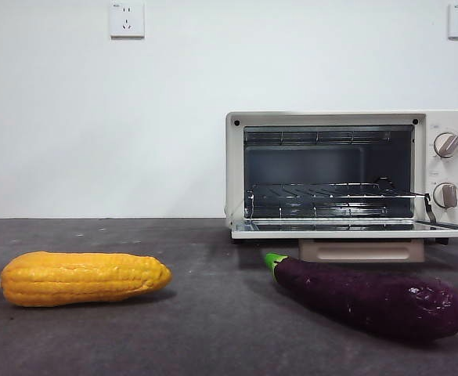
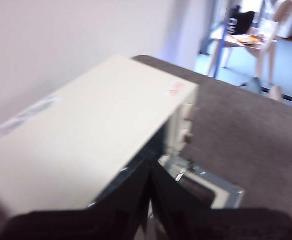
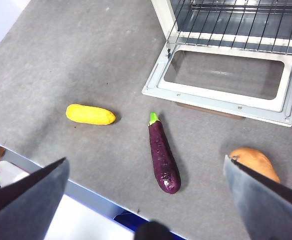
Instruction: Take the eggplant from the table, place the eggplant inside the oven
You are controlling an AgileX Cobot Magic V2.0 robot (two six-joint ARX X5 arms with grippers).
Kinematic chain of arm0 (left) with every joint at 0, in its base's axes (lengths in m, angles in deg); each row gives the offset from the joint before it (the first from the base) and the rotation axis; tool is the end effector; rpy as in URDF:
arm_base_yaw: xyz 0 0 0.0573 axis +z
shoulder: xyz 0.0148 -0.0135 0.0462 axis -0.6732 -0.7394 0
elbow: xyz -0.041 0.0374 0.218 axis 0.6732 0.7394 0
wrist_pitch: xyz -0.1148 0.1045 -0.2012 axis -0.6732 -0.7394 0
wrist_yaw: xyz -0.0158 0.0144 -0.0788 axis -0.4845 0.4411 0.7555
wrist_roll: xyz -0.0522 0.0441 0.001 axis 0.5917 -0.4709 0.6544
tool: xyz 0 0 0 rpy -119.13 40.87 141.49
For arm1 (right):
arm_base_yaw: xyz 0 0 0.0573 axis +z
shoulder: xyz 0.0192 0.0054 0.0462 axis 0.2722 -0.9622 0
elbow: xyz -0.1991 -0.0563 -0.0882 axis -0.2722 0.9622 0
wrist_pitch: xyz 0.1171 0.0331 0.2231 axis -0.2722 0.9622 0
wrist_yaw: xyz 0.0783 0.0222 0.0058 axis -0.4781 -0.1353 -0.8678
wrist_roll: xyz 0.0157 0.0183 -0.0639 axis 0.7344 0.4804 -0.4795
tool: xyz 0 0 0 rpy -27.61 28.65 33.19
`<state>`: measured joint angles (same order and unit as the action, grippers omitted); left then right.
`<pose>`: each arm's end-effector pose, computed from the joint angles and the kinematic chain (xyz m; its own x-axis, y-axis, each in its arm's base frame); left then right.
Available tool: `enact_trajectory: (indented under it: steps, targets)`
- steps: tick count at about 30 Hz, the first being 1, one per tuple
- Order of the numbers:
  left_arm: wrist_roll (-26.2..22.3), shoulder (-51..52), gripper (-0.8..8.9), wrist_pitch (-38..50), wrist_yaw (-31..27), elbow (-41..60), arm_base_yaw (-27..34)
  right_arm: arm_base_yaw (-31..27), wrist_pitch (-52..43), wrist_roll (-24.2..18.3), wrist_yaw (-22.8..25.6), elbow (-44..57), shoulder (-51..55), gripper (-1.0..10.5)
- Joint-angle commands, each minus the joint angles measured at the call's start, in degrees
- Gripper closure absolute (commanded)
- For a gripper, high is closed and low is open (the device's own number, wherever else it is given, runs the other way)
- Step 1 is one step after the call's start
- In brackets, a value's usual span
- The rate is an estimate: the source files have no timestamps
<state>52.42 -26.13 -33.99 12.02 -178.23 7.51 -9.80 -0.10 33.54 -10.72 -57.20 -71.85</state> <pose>0.3266 -0.2430 0.3870 0.5943 -0.7262 -0.3456 0.7752 0.6317 0.0055 0.1241 0.0354 0.3783 0.5940 0.5020 -0.6286 -0.4362 0.8575 0.2727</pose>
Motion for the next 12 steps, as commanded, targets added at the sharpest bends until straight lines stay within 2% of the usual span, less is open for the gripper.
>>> enact_trajectory:
  steps: [1, 12]
  targets:
    - [-0.33, 2.34, 8.19, -2.08, -0.17, 0.33, 3.28, 0.09, 0.17, -0.46, -0.02, -0.26, 0.11, 4.1]
    - [-2.16, 12.22, 8.19, -7.98, -2.1, 0.33, 16.9, 0.09, 0.52, -0.46, -0.02, -0.26, 0.11, 4.1]
